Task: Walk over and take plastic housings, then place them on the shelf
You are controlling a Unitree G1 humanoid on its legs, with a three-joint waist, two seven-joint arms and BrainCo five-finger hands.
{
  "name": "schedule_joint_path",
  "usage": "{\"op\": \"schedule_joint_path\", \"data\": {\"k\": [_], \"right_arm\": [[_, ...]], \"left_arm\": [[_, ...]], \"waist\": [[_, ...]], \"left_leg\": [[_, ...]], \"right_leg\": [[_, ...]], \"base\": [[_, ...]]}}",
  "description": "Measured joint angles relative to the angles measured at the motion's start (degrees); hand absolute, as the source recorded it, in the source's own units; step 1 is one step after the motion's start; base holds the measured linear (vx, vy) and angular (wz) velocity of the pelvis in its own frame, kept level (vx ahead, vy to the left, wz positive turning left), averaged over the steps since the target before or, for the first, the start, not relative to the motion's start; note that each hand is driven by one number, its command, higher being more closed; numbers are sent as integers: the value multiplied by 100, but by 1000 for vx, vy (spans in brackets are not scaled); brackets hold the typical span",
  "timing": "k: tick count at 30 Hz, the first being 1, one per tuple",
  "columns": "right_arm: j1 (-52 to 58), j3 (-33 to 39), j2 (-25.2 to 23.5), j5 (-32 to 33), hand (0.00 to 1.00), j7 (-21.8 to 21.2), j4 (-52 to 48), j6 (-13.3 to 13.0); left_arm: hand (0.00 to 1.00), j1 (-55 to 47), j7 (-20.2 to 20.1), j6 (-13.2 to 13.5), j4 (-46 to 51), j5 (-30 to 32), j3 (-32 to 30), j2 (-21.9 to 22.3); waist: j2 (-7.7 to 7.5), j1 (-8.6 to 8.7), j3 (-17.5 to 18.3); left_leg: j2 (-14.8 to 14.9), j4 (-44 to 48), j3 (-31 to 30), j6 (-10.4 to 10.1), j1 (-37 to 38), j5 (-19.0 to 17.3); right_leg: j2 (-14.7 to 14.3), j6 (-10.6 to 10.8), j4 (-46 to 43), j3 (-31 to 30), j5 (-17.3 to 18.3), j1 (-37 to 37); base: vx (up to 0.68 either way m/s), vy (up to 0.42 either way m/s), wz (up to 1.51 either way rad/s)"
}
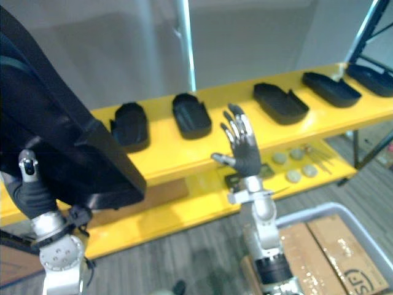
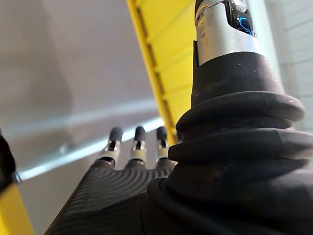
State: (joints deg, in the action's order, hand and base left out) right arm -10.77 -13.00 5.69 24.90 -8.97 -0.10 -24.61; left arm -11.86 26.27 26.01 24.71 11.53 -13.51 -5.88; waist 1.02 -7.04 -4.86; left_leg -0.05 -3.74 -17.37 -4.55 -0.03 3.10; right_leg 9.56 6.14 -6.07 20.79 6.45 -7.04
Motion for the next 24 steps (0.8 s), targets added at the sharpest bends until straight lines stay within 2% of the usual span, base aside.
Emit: {"op": "schedule_joint_path", "data": {"k": [2, 5, 8, 11, 12, 13, 14, 16, 17, 18, 19, 20, 21, 23, 24], "right_arm": [[0, -135, -56, -125, 0, 28, 199, -5], [-13, -194, -83, -157, 0, 27, 368, 15], [-37, -237, -80, -173, 0, 9, 404, 15], [-30, -228, -46, -212, 0, 7, 551, 83], [-15, -216, -17, -218, 0, 8, 597, 127], [75, -132, 9, -268, 0, 11, 602, 191], [221, -62, 54, -332, 0, 28, 597, 213], [458, 135, 241, -422, 0, 29, 581, 213], [521, 258, 261, -433, 0, 27, 559, 198], [641, 522, 349, -427, 0, 25, 536, 192], [722, 639, 394, -406, 0, 25, 507, 192], [928, 797, 502, -302, 0, 24, 334, 170], [1075, 897, 458, -245, 0, 20, 263, 47], [1111, 952, 305, -241, 0, 12, 234, -49], [1180, 969, 184, -248, 0, 12, 136, -80]], "left_arm": [[100, -148, -10, -28, 1, -42, -44, 4], [100, -368, -38, -85, 1, -228, -165, 29], [100, -700, -44, -118, 47, -661, -283, 302], [100, -849, -40, -151, 47, -666, -331, 502], [100, -844, -53, -147, 48, -673, -335, 523], [100, -838, -112, -146, 50, -717, -359, 526], [100, -838, -220, -129, 50, -759, -367, 530], [100, -827, -355, -37, 48, -959, -305, 536], [100, -799, -368, -19, 46, -973, -271, 548], [100, -791, -402, -10, 41, -999, -142, 543], [100, -793, -423, -11, 41, -999, -94, 546], [100, -790, -476, -8, 48, -998, 7, 534], [100, -775, -517, -4, 48, -998, 99, 488], [100, -759, -555, -4, 46, -1000, 177, 460], [100, -722, -587, -10, 21, -1000, 279, 428]], "waist": [[-67, -27, 41], [-94, -166, 56], [-94, -176, 57], [-86, -158, 50], [-65, -147, 39], [-10, -128, -3], [-1, -40, -3], [-41, 9, 24], [-93, 26, 0], [1, 27, 2], [65, 29, 24], [244, 147, 87], [165, 317, 116], [39, 412, 95], [13, 475, 69]], "left_leg": [[-47, -5, -143, -1, -19, 40], [-84, -4, -206, -10, 2, 63], [-91, 42, -207, -10, -23, 63], [-124, 259, -226, -31, -240, 47], [-137, 356, -169, -1, -328, -72], [108, 606, 699, 265, -491, -322], [330, 813, 1374, 394, -578, -405], [563, 981, 2120, 651, -739, -656], [660, 1252, 2335, 684, -861, -671], [880, 2039, 2714, 774, -1158, -719], [929, 2364, 2880, 825, -1207, -722], [933, 2270, 3010, 722, -1118, -679], [741, 1673, 2936, 347, -929, -493], [578, 856, 3040, 251, -665, -146], [506, 365, 3051, 256, -473, 167]], "right_leg": [[28, -9, 11, 134, 7, -33], [64, -42, 16, 153, 27, -95], [76, -55, 16, 143, 35, -101], [34, -88, 34, 227, 58, -98], [15, -86, 25, 300, 57, -109], [-38, -46, 13, 472, 18, -201], [-64, -47, 21, 678, 18, -328], [-53, -62, 130, 1021, 28, -410], [12, -62, 129, 1125, 29, -376], [71, -96, -51, 1231, 75, -269], [66, -43, -172, 1231, 123, -258], [39, 26, -395, 1255, 268, -246], [185, -17, -504, 1304, 403, -164], [263, 0, -448, 1293, 394, -83], [242, 33, -400, 1239, 359, -78]], "base": [[55, -9, 34], [31, -3, 19], [-17, -2, 2], [-68, -14, 19], [-88, -28, 46], [-92, -52, 73], [-84, -58, 84], [-42, -54, 83], [-46, 8, 67], [-43, 53, 38], [7, 102, 45], [13, 108, 61], [10, 96, 62], [-34, 35, 24], [-11, -11, 8]]}}
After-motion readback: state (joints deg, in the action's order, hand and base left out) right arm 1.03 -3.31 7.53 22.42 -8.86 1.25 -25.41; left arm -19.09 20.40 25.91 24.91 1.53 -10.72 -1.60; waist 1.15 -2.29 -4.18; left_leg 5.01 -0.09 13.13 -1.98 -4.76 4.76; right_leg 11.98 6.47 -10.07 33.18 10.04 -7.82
